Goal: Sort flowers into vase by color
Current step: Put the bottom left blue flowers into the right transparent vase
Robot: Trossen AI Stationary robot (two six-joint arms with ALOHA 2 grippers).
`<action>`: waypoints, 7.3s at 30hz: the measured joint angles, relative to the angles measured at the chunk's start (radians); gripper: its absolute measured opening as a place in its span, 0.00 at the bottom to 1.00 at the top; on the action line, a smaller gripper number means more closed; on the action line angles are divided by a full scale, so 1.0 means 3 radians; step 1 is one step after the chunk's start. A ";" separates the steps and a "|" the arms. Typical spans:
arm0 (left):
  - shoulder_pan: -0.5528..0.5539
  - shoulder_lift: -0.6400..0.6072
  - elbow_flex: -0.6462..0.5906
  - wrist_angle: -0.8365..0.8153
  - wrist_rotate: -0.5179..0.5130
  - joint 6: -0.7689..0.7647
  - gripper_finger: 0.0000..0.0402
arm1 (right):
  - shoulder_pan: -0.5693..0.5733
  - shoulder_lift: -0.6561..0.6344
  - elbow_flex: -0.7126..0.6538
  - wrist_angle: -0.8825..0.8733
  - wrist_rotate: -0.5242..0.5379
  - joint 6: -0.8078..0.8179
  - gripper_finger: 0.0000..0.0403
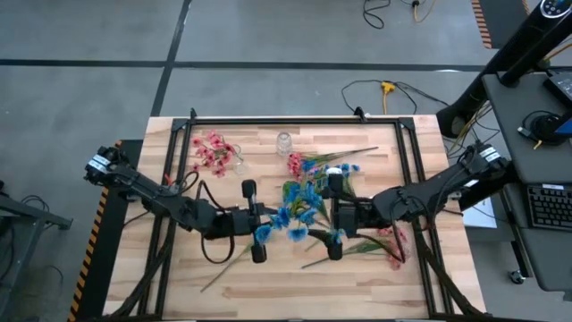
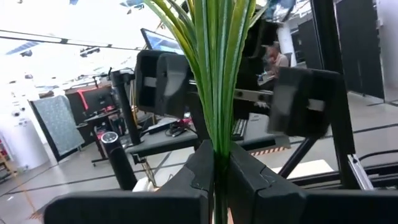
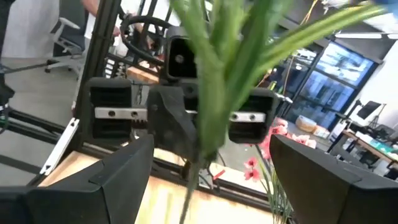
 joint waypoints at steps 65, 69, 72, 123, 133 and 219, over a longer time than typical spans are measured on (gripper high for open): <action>-0.0239 -0.0362 0.0147 -0.1655 0.0093 -0.0908 0.60 | -0.1086 -0.0140 0.0955 -0.1015 -0.0078 -0.0091 0.08; -0.0483 -0.0462 0.0408 -0.2187 -0.0306 -0.0988 0.58 | -0.1737 -0.0286 0.0928 -0.1099 -0.0499 0.0025 0.08; -0.0672 -0.0510 0.0624 -0.2537 -0.0657 -0.1031 0.57 | -0.2328 -0.0328 0.0854 -0.1096 -0.0991 0.0305 0.08; -0.1146 -0.0596 0.1467 -0.3980 -0.1798 -0.1318 0.56 | -0.3484 0.0919 -0.0513 0.1425 -0.2888 0.1375 0.08; -0.1146 -0.0598 0.1466 -0.4058 -0.1798 -0.1374 0.56 | -0.3484 0.0988 -0.0512 0.1425 -0.2852 0.1374 0.08; -0.1145 -0.0492 0.1461 -0.4132 -0.1887 -0.1465 0.56 | -0.3475 0.0598 -0.0093 -0.0566 -0.2433 0.1380 0.76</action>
